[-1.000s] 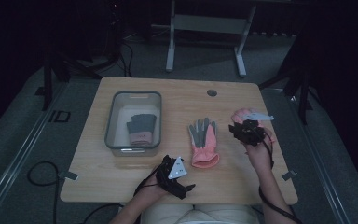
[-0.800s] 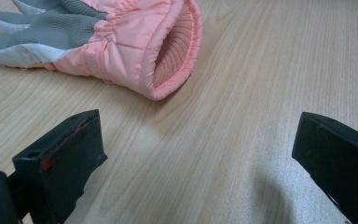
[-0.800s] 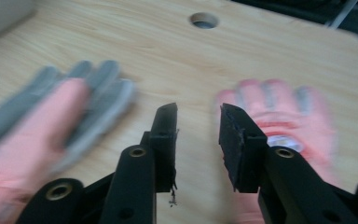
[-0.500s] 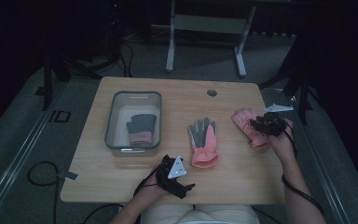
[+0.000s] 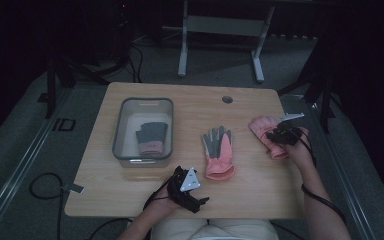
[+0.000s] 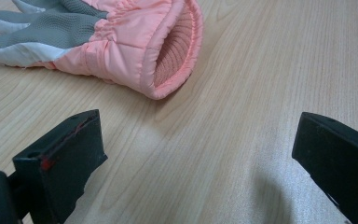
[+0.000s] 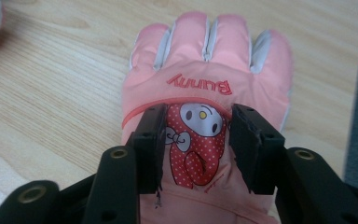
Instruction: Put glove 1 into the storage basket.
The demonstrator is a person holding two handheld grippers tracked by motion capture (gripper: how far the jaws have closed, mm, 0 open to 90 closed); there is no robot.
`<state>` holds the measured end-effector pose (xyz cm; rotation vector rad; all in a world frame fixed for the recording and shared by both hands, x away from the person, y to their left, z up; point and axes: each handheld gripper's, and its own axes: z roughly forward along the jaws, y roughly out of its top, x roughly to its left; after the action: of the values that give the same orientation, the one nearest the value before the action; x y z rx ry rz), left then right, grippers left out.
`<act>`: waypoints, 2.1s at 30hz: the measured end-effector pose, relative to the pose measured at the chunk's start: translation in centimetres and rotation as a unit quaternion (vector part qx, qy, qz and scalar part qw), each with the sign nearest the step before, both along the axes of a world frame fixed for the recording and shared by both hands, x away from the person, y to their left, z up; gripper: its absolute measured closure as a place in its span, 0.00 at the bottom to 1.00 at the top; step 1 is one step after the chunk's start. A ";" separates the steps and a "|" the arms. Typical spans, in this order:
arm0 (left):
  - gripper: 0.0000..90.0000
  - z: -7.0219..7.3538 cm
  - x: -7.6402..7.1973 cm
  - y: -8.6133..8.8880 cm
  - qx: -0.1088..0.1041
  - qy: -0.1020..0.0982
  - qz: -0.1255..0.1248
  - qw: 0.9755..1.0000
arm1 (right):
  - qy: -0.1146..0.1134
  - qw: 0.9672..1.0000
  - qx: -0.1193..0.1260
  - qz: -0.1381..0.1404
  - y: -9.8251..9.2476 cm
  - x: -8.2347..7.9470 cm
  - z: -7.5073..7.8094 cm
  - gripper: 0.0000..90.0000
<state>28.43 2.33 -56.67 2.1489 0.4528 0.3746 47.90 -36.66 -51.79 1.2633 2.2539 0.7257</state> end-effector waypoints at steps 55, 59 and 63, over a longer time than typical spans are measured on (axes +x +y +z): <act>0.02 0.0 0.1 0.2 -0.002 0.000 0.005 1.000 | 0.003 0.981 0.076 -0.180 4.4 -9.0 1.1 0.97; 0.02 0.0 0.1 0.1 -0.002 0.001 0.003 1.000 | 0.008 0.982 0.070 -0.175 4.6 -8.5 0.5 0.97; 0.02 0.0 0.1 0.2 -0.003 0.003 0.002 1.000 | 0.014 0.984 0.068 -0.164 4.5 -8.3 0.0 0.96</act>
<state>28.52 2.49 -56.65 2.1444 0.4604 0.3679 39.61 -32.12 -51.81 1.6676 1.9750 0.7475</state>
